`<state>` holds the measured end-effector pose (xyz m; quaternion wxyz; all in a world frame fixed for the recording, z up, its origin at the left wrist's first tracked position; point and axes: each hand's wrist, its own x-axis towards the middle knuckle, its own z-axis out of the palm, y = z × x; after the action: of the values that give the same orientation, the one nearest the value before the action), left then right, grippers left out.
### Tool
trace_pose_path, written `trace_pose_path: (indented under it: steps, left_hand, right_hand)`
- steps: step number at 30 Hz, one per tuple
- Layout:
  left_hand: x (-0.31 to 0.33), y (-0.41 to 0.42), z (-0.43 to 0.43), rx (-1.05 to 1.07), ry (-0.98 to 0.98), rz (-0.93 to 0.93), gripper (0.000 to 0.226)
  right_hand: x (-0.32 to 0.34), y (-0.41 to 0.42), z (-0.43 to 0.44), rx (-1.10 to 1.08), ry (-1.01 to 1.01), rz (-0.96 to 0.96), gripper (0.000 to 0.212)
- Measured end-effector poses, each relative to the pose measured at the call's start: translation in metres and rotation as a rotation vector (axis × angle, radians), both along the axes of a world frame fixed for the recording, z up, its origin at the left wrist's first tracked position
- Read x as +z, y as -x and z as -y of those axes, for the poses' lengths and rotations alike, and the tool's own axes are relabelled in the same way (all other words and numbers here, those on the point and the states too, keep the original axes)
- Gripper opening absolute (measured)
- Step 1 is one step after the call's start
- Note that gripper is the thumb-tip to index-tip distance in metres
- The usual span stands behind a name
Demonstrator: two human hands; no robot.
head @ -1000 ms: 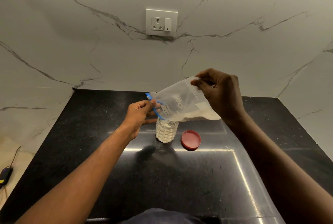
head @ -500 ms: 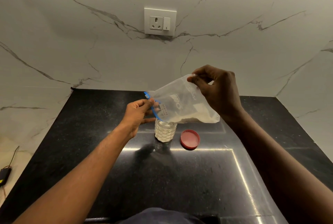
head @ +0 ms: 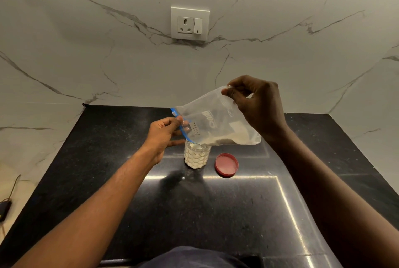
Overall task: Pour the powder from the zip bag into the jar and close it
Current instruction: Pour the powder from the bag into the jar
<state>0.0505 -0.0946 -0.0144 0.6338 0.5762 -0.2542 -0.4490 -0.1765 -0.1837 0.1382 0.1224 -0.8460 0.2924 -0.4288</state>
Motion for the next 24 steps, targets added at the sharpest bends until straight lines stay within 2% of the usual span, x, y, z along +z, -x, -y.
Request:
trace_pose_path:
  steps: [9,24]
  left_hand:
    - [-0.002,-0.002,0.0,-0.005,0.009,-0.005,0.024]
    - [0.003,-0.004,-0.002,-0.009,0.008,-0.026,0.022]
  right_hand:
    - [0.008,0.0,0.007,0.052,-0.043,-0.066,0.015]
    - [0.013,-0.007,0.004,0.076,-0.024,-0.03,0.015]
